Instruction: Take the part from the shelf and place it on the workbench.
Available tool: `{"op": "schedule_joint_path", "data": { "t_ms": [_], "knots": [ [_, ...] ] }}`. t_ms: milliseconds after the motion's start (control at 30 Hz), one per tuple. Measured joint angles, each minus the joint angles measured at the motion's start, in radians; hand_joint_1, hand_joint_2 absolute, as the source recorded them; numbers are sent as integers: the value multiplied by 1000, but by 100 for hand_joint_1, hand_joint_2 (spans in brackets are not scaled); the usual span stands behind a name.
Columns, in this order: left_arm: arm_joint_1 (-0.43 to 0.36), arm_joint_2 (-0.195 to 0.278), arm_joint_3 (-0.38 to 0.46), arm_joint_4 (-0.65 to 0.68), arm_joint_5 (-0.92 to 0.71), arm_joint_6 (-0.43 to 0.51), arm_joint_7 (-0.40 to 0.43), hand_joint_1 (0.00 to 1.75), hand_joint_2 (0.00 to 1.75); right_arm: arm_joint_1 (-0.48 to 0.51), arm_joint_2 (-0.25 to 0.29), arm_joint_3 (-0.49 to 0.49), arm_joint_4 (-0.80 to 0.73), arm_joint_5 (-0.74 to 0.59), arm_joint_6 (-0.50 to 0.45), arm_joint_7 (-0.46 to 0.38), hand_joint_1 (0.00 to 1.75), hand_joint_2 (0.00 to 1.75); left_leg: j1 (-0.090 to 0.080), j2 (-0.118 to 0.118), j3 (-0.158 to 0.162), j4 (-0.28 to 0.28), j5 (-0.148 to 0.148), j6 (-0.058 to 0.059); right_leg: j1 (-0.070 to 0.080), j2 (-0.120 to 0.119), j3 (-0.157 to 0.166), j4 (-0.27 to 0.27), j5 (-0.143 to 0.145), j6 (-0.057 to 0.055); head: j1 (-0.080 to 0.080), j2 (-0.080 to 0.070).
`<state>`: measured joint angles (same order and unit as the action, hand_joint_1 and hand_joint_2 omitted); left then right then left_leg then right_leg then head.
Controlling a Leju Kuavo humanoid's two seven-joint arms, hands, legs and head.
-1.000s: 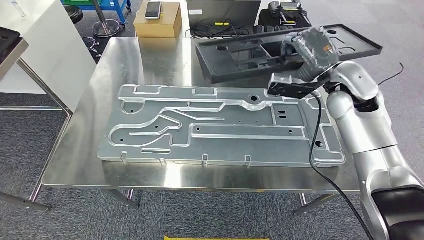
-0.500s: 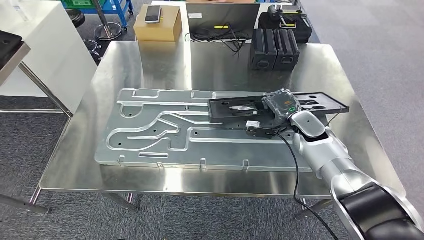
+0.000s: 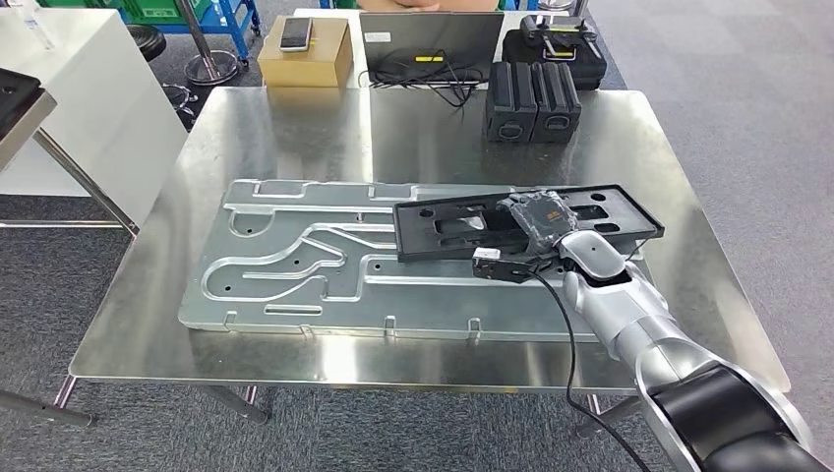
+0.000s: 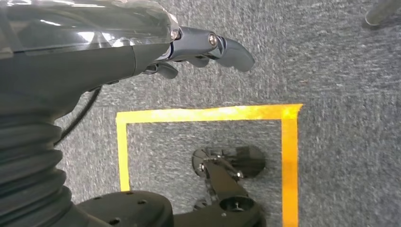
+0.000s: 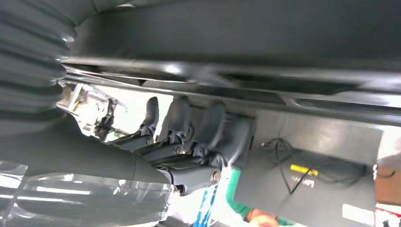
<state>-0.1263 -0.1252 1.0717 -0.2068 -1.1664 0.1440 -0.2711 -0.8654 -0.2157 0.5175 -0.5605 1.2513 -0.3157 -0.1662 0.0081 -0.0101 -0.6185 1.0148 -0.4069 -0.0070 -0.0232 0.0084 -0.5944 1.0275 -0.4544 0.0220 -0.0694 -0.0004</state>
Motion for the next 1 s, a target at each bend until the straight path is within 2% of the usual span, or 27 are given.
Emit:
{"op": "schedule_joint_path", "data": {
  "t_ms": [67,100,133,200,233,267,300,367,400,433,533,567,600,633,700,733,767,800,833,867,900,933,967,1000],
  "knots": [
    [2,1,0,0,-3,16,15,0,0,-9,10,0,2,6,7,1,0,0,3,1,-4,11,-10,-12,-1,-2,1,-3,4,-16,0,0],
    [3,1,0,0,-2,21,20,0,0,-15,14,0,2,8,10,1,0,0,5,2,-16,39,-30,-16,-2,-3,1,-6,7,-23,0,0],
    [3,2,0,0,1,24,24,0,0,-21,18,0,3,8,14,2,0,0,6,3,-37,87,-60,-20,-2,-5,1,-7,8,-29,0,0],
    [5,2,1,0,0,25,29,0,0,-34,20,0,3,8,21,5,0,0,6,4,-98,228,-128,-25,2,-8,-1,-6,9,-35,0,0],
    [7,2,1,0,-2,25,32,0,0,-42,21,-1,3,8,26,8,0,0,6,4,-120,281,-146,-25,5,-9,-1,-5,10,-36,0,0],
    [10,2,1,0,-4,25,34,0,0,-53,21,-2,3,7,32,11,0,0,6,4,-127,302,-147,-24,7,-9,-2,-4,10,-37,0,0],
    [12,2,1,0,-7,25,36,0,0,-66,21,-4,0,5,41,15,0,0,6,4,-112,278,-128,-22,9,-9,-2,-2,10,-37,0,0],
    [14,4,1,0,-8,26,38,0,0,-101,18,-15,-18,-6,69,22,0,0,3,4,-44,145,-67,-10,11,-6,-2,1,11,-37,0,0],
    [13,5,1,0,-8,26,37,0,0,-122,13,-23,-34,-14,86,25,0,0,1,4,-12,81,-43,-3,13,-5,-4,3,11,-35,0,0],
    [13,6,0,0,-8,26,36,0,0,-142,6,-30,-53,-21,104,26,0,0,-1,4,9,39,-30,3,14,-4,-7,4,12,-31,0,0],
    [15,6,0,0,-8,27,34,0,0,-177,-24,-49,-125,-39,166,26,0,0,-2,3,16,13,-20,14,16,-4,-14,4,17,-15,0,0],
    [15,6,0,0,-8,27,34,0,0,-181,-34,-55,-151,-43,182,25,0,0,0,4,14,6,-13,20,16,-4,-16,9,9,-10,0,0],
    [15,6,0,0,-8,27,34,0,0,-186,-45,-61,-174,-46,194,25,0,0,3,5,11,0,-6,27,15,-4,-24,27,-10,-5,0,0],
    [14,5,1,0,-9,27,34,0,0,-192,-55,-66,-192,-48,199,25,0,0,5,6,7,-6,2,33,15,-5,-38,66,-44,-2,0,0],
    [12,5,1,0,-9,27,34,0,0,-199,-70,-73,-218,-50,204,25,0,0,3,6,-7,-7,14,38,11,-5,-81,190,-124,4,0,0],
    [12,5,1,0,-9,27,34,0,0,-200,-75,-74,-227,-50,205,25,0,0,3,7,-15,-6,20,38,9,-5,-98,247,-151,7,0,0],
    [12,5,1,0,-9,27,34,0,0,-199,-78,-75,-233,-50,206,25,0,0,3,7,-23,-5,26,36,7,-5,-102,275,-160,11,0,0],
    [12,5,1,0,-10,27,34,0,0,-199,-80,-75,-240,-50,207,25,0,0,3,7,-32,-2,31,34,5,-6,-85,264,-148,13,0,0],
    [12,4,1,0,-10,27,34,0,0,-199,-82,-76,-247,-50,207,25,0,0,4,7,-40,2,36,31,2,-6,-49,215,-123,15,0,0],
    [11,3,1,0,-10,27,34,0,0,-201,-84,-77,-254,-50,208,25,0,0,4,7,-49,6,41,28,-2,-7,-3,142,-99,17,0,0],
    [11,2,1,0,-10,27,34,0,0,-203,-85,-79,-261,-50,208,25,0,0,4,6,-57,9,46,23,-2,-6,39,75,-82,16,0,0],
    [11,2,1,0,-10,27,34,0,0,-204,-86,-80,-267,-50,208,25,0,0,3,6,-62,11,52,17,-1,-4,65,29,-71,14,0,0],
    [11,2,1,0,-10,27,34,0,0,-205,-87,-81,-271,-50,208,25,0,0,2,4,-66,12,60,11,2,-3,75,6,-68,9,0,0],
    [11,2,1,0,-10,27,34,0,0,-205,-88,-82,-274,-50,209,25,0,0,1,3,-69,10,68,5,6,-2,71,4,-64,3,0,0]
  ]
}}
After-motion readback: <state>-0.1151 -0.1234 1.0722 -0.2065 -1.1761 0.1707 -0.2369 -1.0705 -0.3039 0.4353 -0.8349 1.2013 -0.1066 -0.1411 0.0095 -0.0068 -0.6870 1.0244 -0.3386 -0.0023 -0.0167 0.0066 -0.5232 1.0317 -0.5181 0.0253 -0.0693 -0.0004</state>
